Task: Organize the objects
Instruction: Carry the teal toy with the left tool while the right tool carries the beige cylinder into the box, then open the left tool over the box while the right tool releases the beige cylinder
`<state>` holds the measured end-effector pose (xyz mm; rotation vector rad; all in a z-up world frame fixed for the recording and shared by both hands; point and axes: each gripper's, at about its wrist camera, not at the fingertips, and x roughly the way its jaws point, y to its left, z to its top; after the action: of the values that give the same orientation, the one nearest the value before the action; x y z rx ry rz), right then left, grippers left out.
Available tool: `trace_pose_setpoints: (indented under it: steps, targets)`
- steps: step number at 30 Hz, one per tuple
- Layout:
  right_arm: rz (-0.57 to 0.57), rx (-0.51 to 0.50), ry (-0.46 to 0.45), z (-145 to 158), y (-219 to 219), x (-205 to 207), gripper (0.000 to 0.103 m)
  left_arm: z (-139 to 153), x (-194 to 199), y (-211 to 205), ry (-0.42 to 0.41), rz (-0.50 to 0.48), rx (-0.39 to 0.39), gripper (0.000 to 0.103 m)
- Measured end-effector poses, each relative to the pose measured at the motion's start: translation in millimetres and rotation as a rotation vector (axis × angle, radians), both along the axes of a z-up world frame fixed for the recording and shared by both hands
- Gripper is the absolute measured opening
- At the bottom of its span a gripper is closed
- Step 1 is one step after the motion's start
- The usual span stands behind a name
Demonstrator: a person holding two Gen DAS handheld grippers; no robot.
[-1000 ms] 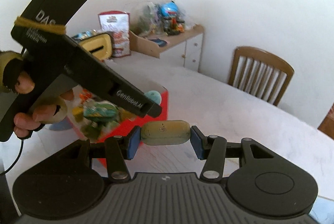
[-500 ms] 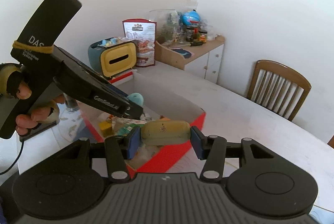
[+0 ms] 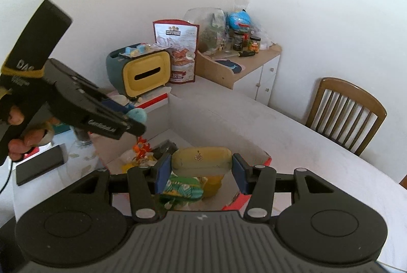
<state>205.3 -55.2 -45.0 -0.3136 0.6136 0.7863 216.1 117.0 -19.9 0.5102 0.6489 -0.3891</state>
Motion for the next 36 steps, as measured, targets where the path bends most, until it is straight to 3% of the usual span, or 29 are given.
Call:
trace_pose_setpoints:
  steps: [17, 25, 36]
  targets:
    - [-0.079, -0.074, 0.113, -72.8, 65.6, 68.5, 0.051, -50.3, 50.8, 12.2, 0.103, 0.007, 0.115, 0.029]
    - [-0.060, -0.109, 0.153, -99.2, 75.9, 67.5, 0.051, -69.3, 57.9, 14.0, 0.144, 0.012, 0.137, 0.029]
    - [-0.076, -0.112, 0.185, -107.5, 69.0, 60.9, 0.051, -84.6, 62.9, 10.8, 0.198, 0.004, 0.167, 0.029]
